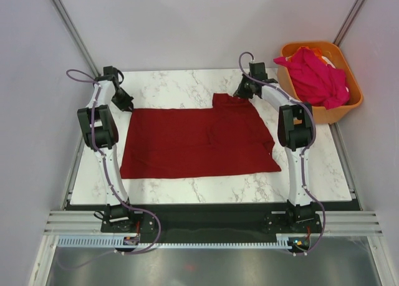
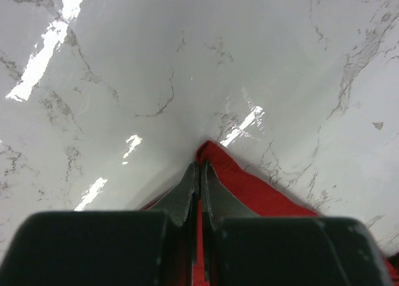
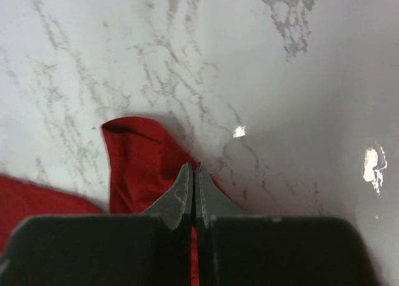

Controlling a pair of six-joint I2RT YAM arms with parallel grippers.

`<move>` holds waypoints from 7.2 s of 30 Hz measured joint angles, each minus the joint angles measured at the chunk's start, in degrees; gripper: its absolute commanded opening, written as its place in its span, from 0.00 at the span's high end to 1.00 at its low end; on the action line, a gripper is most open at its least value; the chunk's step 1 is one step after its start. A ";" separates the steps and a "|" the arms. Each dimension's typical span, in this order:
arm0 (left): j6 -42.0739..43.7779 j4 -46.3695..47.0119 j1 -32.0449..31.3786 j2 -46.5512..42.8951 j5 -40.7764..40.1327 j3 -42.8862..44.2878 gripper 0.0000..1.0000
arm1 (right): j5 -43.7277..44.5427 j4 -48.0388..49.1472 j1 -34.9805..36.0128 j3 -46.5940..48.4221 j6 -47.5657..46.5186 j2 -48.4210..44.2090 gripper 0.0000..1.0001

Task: Fold and stack the t-shirts
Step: Fold the tshirt

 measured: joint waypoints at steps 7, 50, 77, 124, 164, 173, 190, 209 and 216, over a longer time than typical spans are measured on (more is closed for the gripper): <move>0.85 0.26 0.00 -4.37 -0.39 -3.52 0.98 | -4.11 0.94 0.00 -4.74 -2.16 -13.40 1.00; -2.45 1.33 7.23 -55.47 -5.11 -63.98 0.03 | 2.97 -1.86 2.49 -84.24 5.62 -89.61 0.13; 5.55 2.95 6.05 -64.19 -3.58 -57.88 0.17 | 8.81 6.47 13.64 -56.50 1.18 -40.06 0.67; 5.55 2.97 5.27 -64.41 -3.39 -57.90 0.18 | 27.39 -7.78 9.01 -63.34 5.42 -58.18 0.03; 5.57 3.17 1.64 -62.38 -2.10 -57.99 0.20 | 6.73 12.13 14.47 17.38 -1.01 9.88 0.02; 5.55 3.26 0.90 -62.84 -2.12 -58.05 0.20 | 7.15 18.18 14.80 -25.70 6.71 -25.81 0.03; 5.55 3.39 0.48 -66.05 -2.32 -58.31 0.20 | -1.79 21.90 31.85 -43.78 25.40 -25.68 0.17; 5.57 3.41 0.48 -67.23 -2.45 -58.90 0.20 | -0.66 27.15 33.51 -48.19 29.55 -21.92 1.00; 5.57 3.45 0.24 -67.91 -3.61 -59.21 0.20 | -0.39 29.35 28.00 -60.81 26.97 -31.17 1.00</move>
